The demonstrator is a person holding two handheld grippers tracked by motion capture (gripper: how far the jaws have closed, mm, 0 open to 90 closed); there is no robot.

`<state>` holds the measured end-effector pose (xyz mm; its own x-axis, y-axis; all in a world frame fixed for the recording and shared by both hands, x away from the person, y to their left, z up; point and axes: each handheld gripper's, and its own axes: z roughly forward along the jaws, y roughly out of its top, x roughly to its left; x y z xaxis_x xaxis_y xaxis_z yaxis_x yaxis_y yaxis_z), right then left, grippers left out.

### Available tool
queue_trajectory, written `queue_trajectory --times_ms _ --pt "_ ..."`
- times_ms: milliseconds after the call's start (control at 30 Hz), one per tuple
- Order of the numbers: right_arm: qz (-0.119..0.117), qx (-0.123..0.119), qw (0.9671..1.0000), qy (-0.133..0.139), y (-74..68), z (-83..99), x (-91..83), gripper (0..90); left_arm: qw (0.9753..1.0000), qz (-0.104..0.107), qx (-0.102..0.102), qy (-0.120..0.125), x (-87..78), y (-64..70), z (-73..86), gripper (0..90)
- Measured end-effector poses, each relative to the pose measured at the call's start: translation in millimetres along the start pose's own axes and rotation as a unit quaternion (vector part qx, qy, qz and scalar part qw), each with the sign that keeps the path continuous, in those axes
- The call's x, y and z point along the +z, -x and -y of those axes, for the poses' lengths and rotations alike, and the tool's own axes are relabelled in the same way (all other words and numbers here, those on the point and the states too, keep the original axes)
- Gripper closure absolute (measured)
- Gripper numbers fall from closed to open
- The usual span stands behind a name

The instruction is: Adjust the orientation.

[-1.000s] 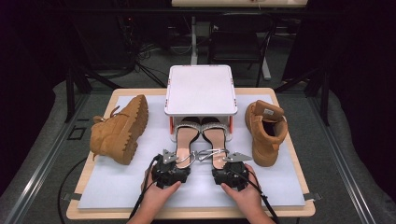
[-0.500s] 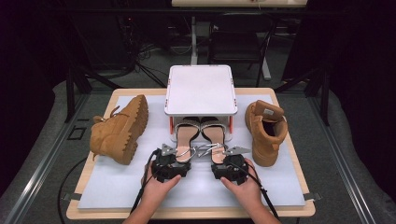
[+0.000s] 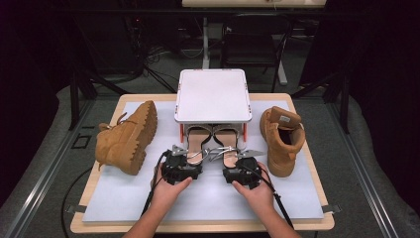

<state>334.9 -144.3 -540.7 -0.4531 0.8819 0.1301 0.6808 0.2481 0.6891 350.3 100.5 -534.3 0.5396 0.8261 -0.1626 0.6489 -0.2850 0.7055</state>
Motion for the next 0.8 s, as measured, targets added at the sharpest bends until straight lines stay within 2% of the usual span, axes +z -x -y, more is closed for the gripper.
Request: queue_trajectory --times_ms 233,500,633,800 --pt "0.003 -0.002 1.0 0.006 4.9 -12.0 2.7 33.8 1.0 -0.005 0.001 0.0 3.8 -3.5 -10.9 35.3" --pt "0.0 0.002 1.0 0.006 12.1 -23.2 8.6 33.9 0.9999 -0.002 -0.009 0.004 6.9 -9.3 -25.8 35.4" --pt "0.002 0.003 1.0 0.008 13.6 -28.5 10.9 33.9 0.9998 0.003 -0.018 0.005 10.1 -13.3 -27.8 35.4" --pt "0.008 -0.001 1.0 0.006 14.5 -34.6 12.5 34.0 0.9999 0.0 -0.015 0.002 13.6 -14.9 -31.5 35.4"
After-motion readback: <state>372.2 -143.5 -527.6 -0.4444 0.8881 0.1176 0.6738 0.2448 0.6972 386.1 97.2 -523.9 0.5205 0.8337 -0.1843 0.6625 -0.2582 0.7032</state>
